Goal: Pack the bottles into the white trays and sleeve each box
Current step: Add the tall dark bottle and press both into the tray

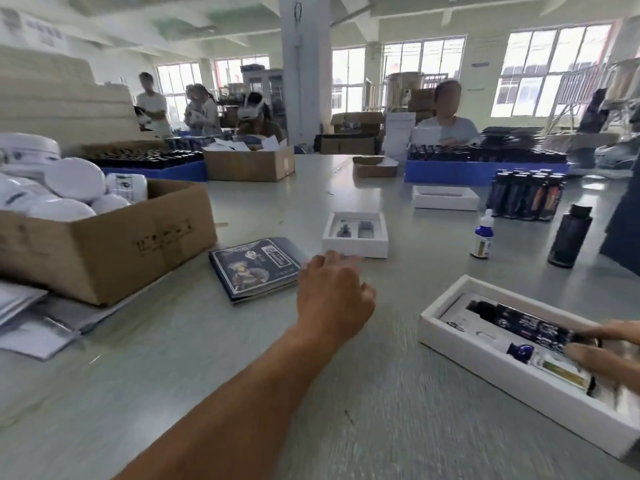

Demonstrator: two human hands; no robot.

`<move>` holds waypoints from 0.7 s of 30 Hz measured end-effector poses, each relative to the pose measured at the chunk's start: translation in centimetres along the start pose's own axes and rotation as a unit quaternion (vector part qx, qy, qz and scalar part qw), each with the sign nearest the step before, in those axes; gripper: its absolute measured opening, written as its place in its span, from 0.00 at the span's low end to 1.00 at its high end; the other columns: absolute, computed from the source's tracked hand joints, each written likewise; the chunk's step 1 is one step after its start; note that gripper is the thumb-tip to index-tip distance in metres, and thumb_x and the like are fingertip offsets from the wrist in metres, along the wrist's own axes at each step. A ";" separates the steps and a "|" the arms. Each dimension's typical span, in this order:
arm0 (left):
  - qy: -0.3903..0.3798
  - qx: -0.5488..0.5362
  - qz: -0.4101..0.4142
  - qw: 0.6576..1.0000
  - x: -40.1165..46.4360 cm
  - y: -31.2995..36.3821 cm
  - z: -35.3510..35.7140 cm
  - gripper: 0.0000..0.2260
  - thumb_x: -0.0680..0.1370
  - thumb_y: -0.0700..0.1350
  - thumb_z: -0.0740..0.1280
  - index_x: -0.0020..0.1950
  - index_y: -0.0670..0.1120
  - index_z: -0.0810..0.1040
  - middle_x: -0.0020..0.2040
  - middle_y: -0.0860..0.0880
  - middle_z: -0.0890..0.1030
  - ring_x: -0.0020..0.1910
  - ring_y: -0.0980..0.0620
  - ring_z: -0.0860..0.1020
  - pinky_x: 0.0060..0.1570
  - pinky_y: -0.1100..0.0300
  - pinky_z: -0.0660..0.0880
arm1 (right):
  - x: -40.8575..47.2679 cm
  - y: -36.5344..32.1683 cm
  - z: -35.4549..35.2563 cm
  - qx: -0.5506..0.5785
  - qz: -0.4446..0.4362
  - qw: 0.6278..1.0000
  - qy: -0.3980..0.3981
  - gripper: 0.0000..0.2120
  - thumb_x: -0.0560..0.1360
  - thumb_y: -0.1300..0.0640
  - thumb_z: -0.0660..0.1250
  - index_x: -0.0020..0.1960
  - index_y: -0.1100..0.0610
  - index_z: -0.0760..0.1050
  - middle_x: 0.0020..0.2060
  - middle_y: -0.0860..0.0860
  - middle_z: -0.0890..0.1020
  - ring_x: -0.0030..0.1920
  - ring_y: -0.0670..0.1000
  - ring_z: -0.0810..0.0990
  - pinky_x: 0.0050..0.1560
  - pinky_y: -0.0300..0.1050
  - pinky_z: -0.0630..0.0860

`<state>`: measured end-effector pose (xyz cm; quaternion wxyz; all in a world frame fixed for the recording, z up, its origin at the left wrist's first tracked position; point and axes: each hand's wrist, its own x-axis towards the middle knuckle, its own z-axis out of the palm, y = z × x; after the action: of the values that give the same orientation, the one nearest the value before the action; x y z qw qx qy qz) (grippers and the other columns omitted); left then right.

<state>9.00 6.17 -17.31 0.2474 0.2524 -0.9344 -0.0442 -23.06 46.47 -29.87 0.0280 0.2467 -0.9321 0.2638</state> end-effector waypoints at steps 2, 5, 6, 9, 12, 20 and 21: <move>-0.022 0.052 -0.079 0.995 0.7 -2.9 -0.1 0.24 0.80 0.57 0.59 0.73 0.48 0.69 0.73 0.39 0.68 0.73 0.40 0.64 0.73 0.43 0.57 | 1.5 1.1 0.7 -0.010 0.026 0.999 -0.027 0.31 0.64 0.22 0.67 0.64 0.31 0.73 0.50 0.31 0.81 0.41 0.34 0.82 0.34 0.36 0.81; -0.099 0.070 -0.172 0.978 1.0 -5.5 0.1 0.30 0.80 0.64 0.53 0.78 0.49 0.62 0.79 0.37 0.56 0.79 0.38 0.51 0.75 0.40 0.46 | 0.5 -1.7 -0.5 -0.031 0.045 0.998 -0.032 0.32 0.64 0.21 0.66 0.66 0.29 0.70 0.51 0.28 0.80 0.41 0.33 0.82 0.31 0.37 0.81; -0.125 0.077 -0.181 0.973 0.9 -5.6 0.1 0.31 0.80 0.66 0.51 0.78 0.49 0.62 0.79 0.38 0.56 0.79 0.38 0.49 0.75 0.40 0.45 | -0.4 -3.3 -1.0 -0.031 0.045 0.998 -0.033 0.32 0.63 0.21 0.66 0.65 0.28 0.70 0.51 0.28 0.79 0.41 0.34 0.83 0.32 0.38 0.81; -0.159 0.081 -0.137 0.974 0.3 -3.7 -0.4 0.31 0.81 0.67 0.46 0.73 0.50 0.71 0.75 0.42 0.68 0.78 0.41 0.58 0.75 0.38 0.47 | -3.7 -8.5 -3.1 -0.018 0.043 0.999 -0.021 0.30 0.60 0.20 0.67 0.60 0.27 0.74 0.49 0.28 0.79 0.39 0.41 0.84 0.33 0.37 0.80; -0.127 0.021 -0.011 0.992 -1.5 0.7 -0.9 0.29 0.81 0.66 0.44 0.66 0.53 0.76 0.64 0.47 0.79 0.67 0.46 0.73 0.72 0.42 0.58 | -6.4 -12.2 -5.6 0.005 0.035 0.999 -0.021 0.26 0.58 0.19 0.67 0.53 0.26 0.76 0.41 0.38 0.83 0.37 0.45 0.84 0.31 0.42 0.80; -0.172 -0.128 0.139 0.967 -4.8 6.4 -0.2 0.26 0.82 0.64 0.49 0.78 0.55 0.62 0.73 0.53 0.72 0.73 0.52 0.66 0.73 0.52 0.58 | -10.1 -20.2 -9.1 0.010 0.018 0.997 -0.077 0.19 0.61 0.30 0.66 0.51 0.33 0.76 0.48 0.42 0.78 0.46 0.40 0.75 0.43 0.43 0.69; -0.165 -0.105 0.122 0.973 -4.5 5.7 -0.2 0.27 0.82 0.64 0.50 0.79 0.56 0.60 0.75 0.53 0.69 0.75 0.52 0.63 0.74 0.52 0.58 | -10.3 -20.4 -9.1 0.005 0.018 0.997 -0.076 0.20 0.63 0.33 0.67 0.53 0.36 0.76 0.50 0.43 0.78 0.47 0.41 0.75 0.45 0.44 0.69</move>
<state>9.89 13.30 -17.91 0.1183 0.0987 -0.9762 -0.1524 -5.05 40.60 -14.19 -0.0492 0.2493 -0.9344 0.2496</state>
